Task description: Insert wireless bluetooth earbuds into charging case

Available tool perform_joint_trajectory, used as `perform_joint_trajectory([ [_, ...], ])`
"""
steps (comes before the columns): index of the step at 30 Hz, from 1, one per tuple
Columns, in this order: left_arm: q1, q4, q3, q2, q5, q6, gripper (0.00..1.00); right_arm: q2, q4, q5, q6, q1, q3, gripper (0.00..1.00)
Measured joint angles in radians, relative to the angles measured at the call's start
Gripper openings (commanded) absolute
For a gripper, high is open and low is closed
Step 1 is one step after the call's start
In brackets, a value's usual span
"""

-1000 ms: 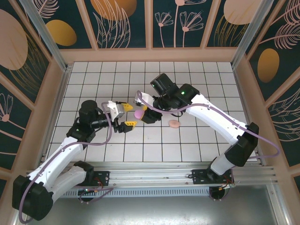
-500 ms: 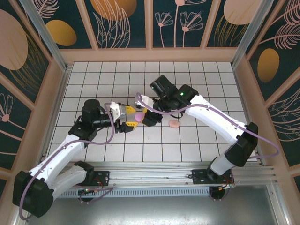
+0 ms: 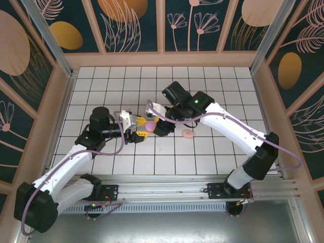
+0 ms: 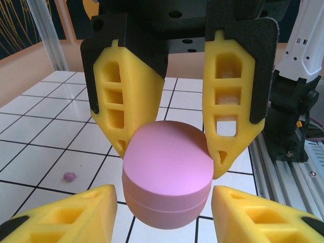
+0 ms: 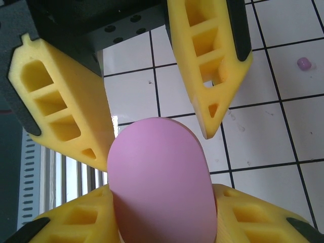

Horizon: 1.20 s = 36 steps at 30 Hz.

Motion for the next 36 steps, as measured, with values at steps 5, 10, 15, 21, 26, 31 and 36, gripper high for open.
perform_joint_trajectory([
  [5, -0.004, 0.000, 0.000, 0.003, 0.002, -0.001, 0.53, 0.000, 0.000, -0.005, 0.000, 0.000, 0.000, 0.29],
  [10, -0.009, 0.001, 0.000, 0.003, 0.009, -0.006, 0.45, 0.000, 0.000, -0.020, 0.000, 0.000, 0.000, 0.29],
  [15, -0.009, 0.001, 0.000, 0.007, 0.014, -0.005, 0.39, 0.000, -0.001, -0.021, 0.000, 0.000, 0.000, 0.29],
  [21, -0.009, 0.000, 0.000, 0.008, 0.017, -0.008, 0.25, -0.002, -0.010, -0.021, 0.001, -0.002, 0.000, 0.31],
  [26, -0.009, 0.022, -0.002, 0.007, 0.018, -0.021, 0.17, -0.014, 0.006, -0.035, 0.012, -0.015, -0.011, 0.35],
  [31, -0.009, 0.105, -0.034, -0.003, 0.028, -0.066, 0.16, -0.040, 0.052, -0.124, 0.035, -0.052, -0.054, 0.35],
  [36, -0.009, 0.161, -0.067, -0.045, 0.023, -0.092, 0.11, -0.041, 0.075, -0.243, 0.059, -0.087, -0.068, 0.37],
])
